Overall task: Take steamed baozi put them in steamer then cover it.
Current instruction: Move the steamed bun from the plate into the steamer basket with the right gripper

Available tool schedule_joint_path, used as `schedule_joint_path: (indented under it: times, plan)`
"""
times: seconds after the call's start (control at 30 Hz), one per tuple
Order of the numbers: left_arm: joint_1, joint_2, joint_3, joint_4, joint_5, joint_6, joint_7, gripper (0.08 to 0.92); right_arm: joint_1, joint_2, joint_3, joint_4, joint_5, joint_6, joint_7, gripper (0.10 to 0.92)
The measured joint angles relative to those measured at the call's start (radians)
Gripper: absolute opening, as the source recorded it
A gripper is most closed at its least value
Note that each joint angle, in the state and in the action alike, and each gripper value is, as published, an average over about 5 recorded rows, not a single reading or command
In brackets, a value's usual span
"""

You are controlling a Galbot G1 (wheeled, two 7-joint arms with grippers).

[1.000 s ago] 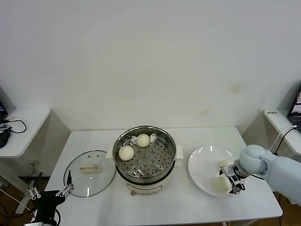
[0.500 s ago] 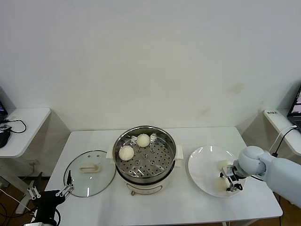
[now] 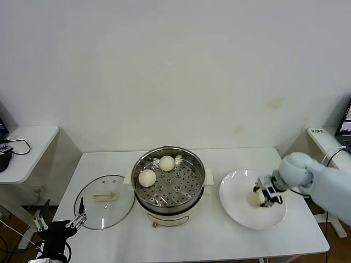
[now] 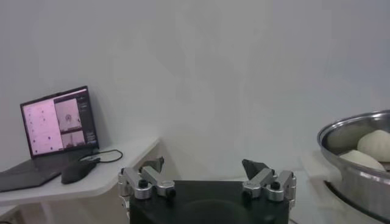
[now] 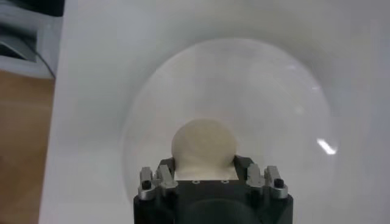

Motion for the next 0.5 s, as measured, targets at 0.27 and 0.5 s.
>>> schedule_joint_path:
  times: [0.27, 0.5]
  plan:
    - [-0.009, 0.003, 0.004, 0.002, -0.001, -0.001, 0.0, 0.823, 0.205, 0.051, -0.049, -0.017, 0.089, -0.023, -0.011, 0.61]
    - [-0.009, 0.002, 0.005, 0.002, -0.001, -0.003, 0.0, 0.823, 0.386, 0.139, -0.12, -0.003, 0.174, -0.052, 0.007, 0.611]
